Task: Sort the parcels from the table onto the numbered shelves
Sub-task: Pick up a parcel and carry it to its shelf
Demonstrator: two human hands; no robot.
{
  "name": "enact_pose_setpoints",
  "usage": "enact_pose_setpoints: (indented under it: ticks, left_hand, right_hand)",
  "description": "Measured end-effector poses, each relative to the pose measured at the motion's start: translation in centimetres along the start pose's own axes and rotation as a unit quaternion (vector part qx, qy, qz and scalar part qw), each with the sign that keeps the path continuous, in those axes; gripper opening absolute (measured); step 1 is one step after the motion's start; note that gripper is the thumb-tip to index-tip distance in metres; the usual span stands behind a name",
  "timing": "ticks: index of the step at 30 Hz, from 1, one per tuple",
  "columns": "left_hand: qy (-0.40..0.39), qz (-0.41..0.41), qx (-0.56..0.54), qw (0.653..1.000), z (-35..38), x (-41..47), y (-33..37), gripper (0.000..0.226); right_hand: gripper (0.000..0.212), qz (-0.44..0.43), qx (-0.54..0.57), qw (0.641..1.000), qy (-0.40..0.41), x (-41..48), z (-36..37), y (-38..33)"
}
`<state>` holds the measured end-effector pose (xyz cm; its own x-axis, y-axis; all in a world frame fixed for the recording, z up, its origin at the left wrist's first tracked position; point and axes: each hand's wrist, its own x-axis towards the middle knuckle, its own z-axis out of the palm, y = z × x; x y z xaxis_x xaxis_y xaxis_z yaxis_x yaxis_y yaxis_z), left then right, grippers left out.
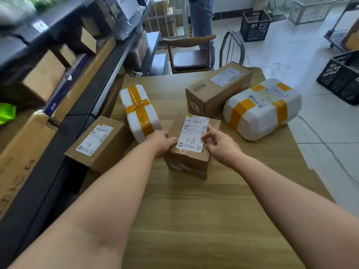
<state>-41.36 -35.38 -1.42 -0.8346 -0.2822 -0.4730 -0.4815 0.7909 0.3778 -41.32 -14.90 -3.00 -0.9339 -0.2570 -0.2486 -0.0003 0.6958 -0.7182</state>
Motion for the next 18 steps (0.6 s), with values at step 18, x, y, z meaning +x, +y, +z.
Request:
enact_pose_setpoints:
  ticks: [18]
  left_hand:
    - [0.064, -0.128, -0.159, 0.977, 13.4, -22.8, -0.2, 0.039]
  right_hand:
    - [0.044, -0.120, -0.099, 0.978, -0.136, -15.9, -3.3, 7.0]
